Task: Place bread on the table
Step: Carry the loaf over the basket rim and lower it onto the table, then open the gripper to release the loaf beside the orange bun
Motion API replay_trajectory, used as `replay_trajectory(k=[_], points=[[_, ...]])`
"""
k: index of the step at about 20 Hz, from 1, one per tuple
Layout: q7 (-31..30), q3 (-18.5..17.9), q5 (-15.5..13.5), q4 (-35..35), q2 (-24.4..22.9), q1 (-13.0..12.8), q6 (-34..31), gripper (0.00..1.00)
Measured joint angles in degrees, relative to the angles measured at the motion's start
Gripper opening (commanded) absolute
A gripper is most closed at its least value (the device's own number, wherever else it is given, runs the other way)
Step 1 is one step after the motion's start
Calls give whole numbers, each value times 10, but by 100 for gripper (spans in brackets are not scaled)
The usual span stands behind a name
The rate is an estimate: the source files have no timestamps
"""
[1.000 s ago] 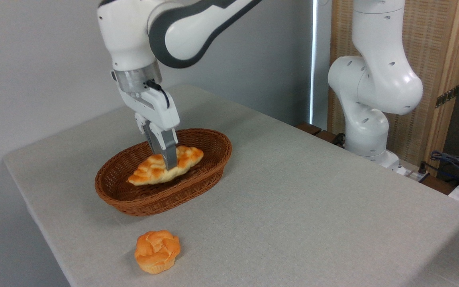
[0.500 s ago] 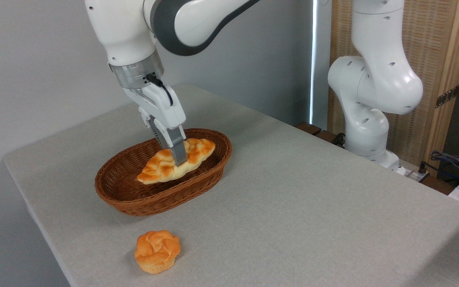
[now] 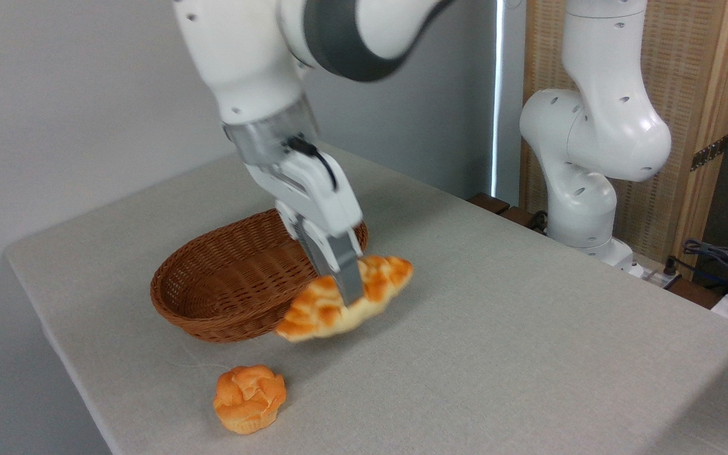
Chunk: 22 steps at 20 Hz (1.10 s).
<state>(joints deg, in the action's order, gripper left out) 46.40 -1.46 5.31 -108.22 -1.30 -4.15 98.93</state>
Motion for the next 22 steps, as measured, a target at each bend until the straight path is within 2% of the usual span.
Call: replay_trajectory(k=[2, 3, 4, 5, 6, 12, 14, 18, 20, 22], points=[[4, -4, 14, -42, -9, 1, 37, 81], [4, -4, 19, -59, -10, 0, 52, 88], [4, -4, 23, -72, -10, 0, 64, 89], [4, -4, 24, -82, -10, 0, 71, 97], [4, -4, 25, -88, -10, 0, 75, 100], [3, -6, 27, -92, -10, 0, 75, 100], [3, -6, 50, -92, -10, 0, 70, 100], [-3, -6, 62, -92, -12, 0, 66, 100], [-17, -7, 58, -86, -14, 0, 67, 100], [-27, -8, 25, -70, -18, 0, 67, 100]])
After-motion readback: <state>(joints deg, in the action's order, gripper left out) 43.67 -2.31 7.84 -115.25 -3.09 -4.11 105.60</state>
